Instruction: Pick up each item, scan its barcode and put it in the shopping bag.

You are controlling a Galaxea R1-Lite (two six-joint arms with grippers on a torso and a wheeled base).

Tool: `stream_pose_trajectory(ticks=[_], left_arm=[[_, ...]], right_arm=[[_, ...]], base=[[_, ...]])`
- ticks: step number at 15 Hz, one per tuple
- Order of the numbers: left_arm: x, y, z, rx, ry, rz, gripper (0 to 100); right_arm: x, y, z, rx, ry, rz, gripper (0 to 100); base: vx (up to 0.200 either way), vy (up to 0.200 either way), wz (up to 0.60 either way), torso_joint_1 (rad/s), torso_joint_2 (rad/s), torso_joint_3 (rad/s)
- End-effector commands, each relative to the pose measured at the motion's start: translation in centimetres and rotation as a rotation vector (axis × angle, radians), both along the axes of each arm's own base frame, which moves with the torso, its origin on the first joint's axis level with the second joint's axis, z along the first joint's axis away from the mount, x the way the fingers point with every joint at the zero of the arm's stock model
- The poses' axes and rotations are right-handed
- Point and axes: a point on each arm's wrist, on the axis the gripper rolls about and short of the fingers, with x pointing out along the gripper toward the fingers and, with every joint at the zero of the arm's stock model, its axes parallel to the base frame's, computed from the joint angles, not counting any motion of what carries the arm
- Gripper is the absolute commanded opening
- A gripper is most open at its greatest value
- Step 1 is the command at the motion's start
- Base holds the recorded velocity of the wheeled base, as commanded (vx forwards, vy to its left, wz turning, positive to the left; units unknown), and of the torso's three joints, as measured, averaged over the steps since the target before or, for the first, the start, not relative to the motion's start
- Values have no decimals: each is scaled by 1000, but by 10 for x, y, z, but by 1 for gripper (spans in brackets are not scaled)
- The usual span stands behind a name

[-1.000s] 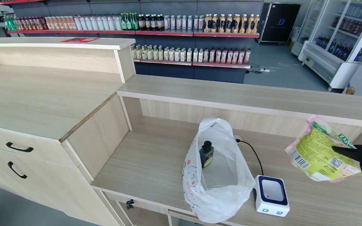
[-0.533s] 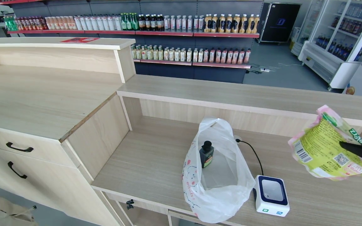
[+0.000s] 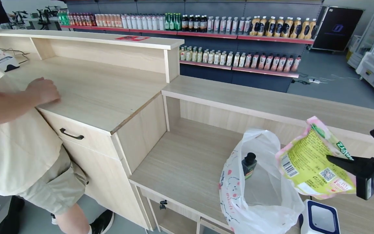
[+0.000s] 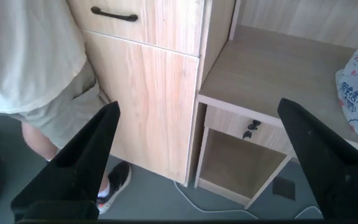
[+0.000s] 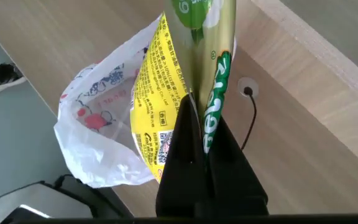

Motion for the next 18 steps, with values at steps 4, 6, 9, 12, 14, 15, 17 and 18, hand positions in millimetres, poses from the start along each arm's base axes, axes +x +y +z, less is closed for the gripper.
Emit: stream_pose_trajectory(ticks=[4, 6, 9, 12, 14, 15, 17, 18], left_arm=[[0, 0, 0, 0, 0, -1, 100], [0, 0, 0, 0, 2, -1, 100], [0, 0, 0, 0, 2, -1, 100], [0, 0, 0, 0, 0, -1, 100], [0, 0, 0, 0, 2, -1, 100], [0, 0, 0, 0, 0, -1, 100], [0, 0, 0, 0, 2, -1, 100], [0, 0, 0, 0, 2, -1, 100]], right_arm=[[18, 1, -36, 33, 200, 72, 0], [28, 0, -46, 36, 231, 74, 0], [41, 3, -58, 88, 226, 186, 0], [56, 0, -73, 69, 184, 339, 0], [59, -1, -80, 40, 198, 359, 0], [62, -1, -83, 33, 201, 363, 0], [72, -1, -89, 17, 179, 369, 0], [74, -1, -91, 18, 177, 370, 0]], base=[[0, 0, 0, 0, 0, 0], [0, 0, 0, 0, 0, 0], [0, 0, 0, 0, 0, 0], [0, 0, 0, 0, 0, 0], [0, 0, 0, 0, 0, 0], [0, 0, 0, 0, 0, 0], [0, 0, 0, 0, 0, 0], [0, 0, 0, 0, 0, 0]])
